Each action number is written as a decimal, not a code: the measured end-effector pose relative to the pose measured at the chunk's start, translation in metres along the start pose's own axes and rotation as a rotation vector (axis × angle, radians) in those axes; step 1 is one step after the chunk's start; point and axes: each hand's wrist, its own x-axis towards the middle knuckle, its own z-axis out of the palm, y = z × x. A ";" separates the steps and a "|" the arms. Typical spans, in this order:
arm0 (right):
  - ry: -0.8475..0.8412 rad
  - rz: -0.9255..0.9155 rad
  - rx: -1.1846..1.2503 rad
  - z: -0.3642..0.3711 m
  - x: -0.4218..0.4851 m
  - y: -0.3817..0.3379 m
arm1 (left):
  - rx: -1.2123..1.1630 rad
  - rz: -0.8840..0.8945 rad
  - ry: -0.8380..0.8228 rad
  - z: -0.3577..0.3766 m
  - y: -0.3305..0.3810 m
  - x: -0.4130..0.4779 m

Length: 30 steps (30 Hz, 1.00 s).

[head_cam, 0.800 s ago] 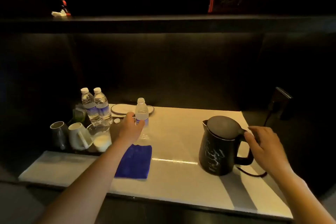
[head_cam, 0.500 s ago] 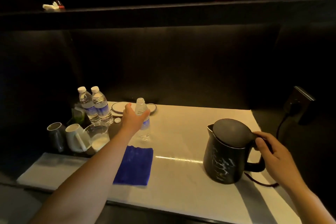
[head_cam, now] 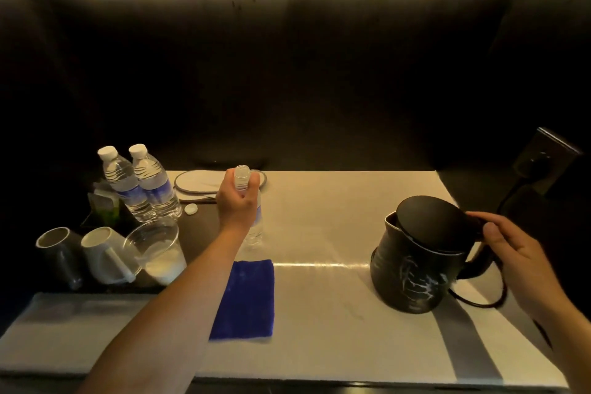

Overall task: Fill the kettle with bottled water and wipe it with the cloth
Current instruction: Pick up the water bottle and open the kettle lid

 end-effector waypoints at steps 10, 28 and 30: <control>0.084 -0.009 0.049 0.005 -0.006 0.004 | -0.113 0.152 -0.002 0.012 0.005 -0.004; -0.064 -0.035 0.177 -0.004 0.009 0.006 | -0.117 0.097 -0.152 0.070 0.090 -0.120; -0.090 -0.046 0.211 -0.006 0.011 0.008 | -0.096 0.095 -0.150 0.076 0.094 -0.134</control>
